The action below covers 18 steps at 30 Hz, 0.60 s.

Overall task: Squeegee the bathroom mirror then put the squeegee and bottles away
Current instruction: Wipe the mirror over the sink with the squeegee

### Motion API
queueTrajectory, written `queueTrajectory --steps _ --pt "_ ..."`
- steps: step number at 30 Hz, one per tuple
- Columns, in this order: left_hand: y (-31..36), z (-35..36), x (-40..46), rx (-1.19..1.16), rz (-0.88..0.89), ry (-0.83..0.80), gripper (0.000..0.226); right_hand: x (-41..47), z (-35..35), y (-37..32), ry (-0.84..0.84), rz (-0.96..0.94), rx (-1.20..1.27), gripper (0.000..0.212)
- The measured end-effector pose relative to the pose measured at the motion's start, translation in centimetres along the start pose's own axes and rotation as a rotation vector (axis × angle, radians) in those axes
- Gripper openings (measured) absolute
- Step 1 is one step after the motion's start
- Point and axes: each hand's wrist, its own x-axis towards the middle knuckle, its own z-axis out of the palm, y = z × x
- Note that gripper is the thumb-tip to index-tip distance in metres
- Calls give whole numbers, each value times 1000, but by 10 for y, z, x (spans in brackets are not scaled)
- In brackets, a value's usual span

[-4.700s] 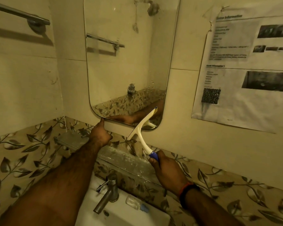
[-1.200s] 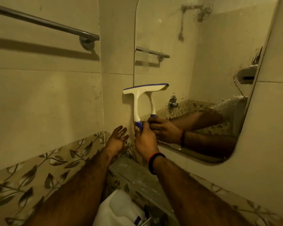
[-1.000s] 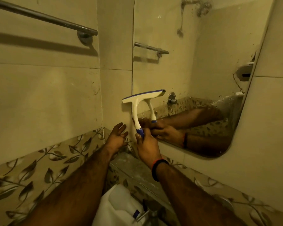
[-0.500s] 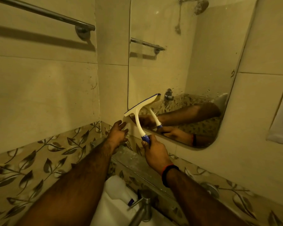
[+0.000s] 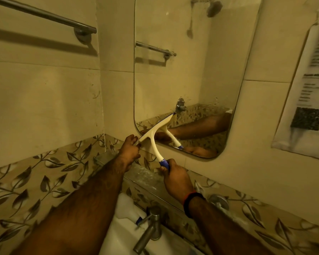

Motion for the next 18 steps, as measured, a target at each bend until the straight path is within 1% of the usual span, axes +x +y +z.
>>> queueTrajectory --steps 3,9,13,18 --pt "1 6 -6 -24 -12 15 75 -6 -3 3 14 6 -26 28" --pt "-4 15 -13 30 -3 10 70 -14 -9 9 15 20 -54 29" --pt "-8 20 -14 63 -6 12 68 -19 -13 15 3 59 -53 25" --pt "-11 27 -16 56 -24 11 72 -29 -21 24 -7 84 -67 25"
